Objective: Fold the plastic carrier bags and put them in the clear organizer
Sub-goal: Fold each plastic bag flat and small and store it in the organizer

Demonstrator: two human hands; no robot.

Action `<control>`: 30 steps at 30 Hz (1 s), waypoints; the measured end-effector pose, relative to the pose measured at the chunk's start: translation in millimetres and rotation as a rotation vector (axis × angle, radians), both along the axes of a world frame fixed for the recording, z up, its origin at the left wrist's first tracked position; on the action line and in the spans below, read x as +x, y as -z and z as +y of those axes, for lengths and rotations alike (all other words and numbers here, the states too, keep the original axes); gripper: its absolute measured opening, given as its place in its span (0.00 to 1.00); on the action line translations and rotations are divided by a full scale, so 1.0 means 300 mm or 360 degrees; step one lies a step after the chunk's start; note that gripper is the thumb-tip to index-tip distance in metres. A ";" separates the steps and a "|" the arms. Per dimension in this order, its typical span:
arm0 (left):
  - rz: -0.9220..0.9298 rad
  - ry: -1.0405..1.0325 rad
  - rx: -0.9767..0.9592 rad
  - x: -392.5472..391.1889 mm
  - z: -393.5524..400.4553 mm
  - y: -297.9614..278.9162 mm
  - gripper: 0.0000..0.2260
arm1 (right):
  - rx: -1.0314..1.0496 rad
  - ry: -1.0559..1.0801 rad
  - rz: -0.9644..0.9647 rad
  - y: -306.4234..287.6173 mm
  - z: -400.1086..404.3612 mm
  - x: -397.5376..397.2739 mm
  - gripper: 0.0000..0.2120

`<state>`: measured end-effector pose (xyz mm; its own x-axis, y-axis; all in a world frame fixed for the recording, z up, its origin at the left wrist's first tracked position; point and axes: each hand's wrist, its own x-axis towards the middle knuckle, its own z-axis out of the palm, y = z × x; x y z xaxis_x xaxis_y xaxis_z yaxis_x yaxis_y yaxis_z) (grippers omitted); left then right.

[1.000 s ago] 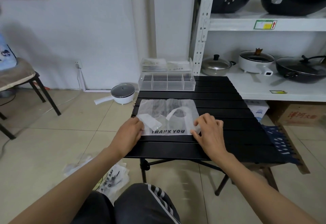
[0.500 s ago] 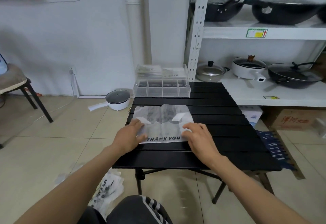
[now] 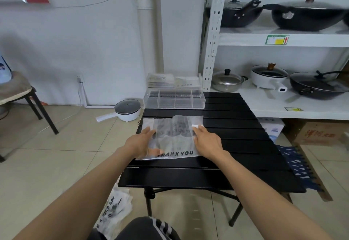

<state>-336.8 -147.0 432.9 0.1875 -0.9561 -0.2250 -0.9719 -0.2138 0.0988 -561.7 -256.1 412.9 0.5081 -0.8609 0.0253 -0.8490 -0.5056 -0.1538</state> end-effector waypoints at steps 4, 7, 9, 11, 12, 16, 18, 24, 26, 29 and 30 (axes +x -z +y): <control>0.0020 0.0008 -0.0020 0.006 0.000 0.009 0.43 | -0.0014 -0.0012 0.0038 0.000 -0.001 0.011 0.16; 0.0063 0.0007 -0.0108 0.009 0.009 0.030 0.42 | -0.0018 0.0031 -0.0066 -0.002 0.007 0.005 0.14; 0.0109 0.0001 -0.0220 0.008 0.023 0.047 0.40 | -0.0047 0.0098 -0.0253 -0.010 0.027 -0.013 0.15; 0.0181 -0.0012 -0.0358 0.006 0.041 0.059 0.37 | -0.0217 0.0056 -0.0469 -0.012 0.059 -0.039 0.15; 0.0212 -0.0010 -0.0445 0.003 0.052 0.063 0.34 | -0.0311 -0.0033 -0.0569 -0.009 0.080 -0.050 0.14; 0.0138 0.0272 -0.0838 -0.040 0.105 0.036 0.18 | -0.0393 -0.0430 -0.0562 0.023 0.158 -0.073 0.05; 0.0134 0.0544 -0.0879 -0.079 0.116 0.010 0.12 | -0.0347 -0.0496 -0.0545 0.045 0.181 -0.080 0.05; -0.0300 0.1034 -0.0592 -0.174 0.081 0.025 0.07 | -0.0177 -0.0440 -0.0710 0.071 0.207 -0.094 0.08; -0.0443 0.1021 -0.0524 -0.199 0.076 0.018 0.07 | -0.0187 -0.0431 -0.0687 0.068 0.210 -0.097 0.09; -0.0594 0.1042 -0.0438 -0.241 0.068 0.001 0.12 | -0.0230 -0.0442 -0.0599 0.068 0.216 -0.093 0.09; -0.0624 0.1038 -0.0431 -0.253 0.065 -0.004 0.14 | -0.0240 -0.0442 -0.0582 0.069 0.216 -0.092 0.09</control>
<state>-412.7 -127.5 434.1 -0.4100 -0.9121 -0.0032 -0.8672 0.3910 -0.3084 -589.3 -191.4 392.2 0.6529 -0.6669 0.3592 -0.5824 -0.7452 -0.3249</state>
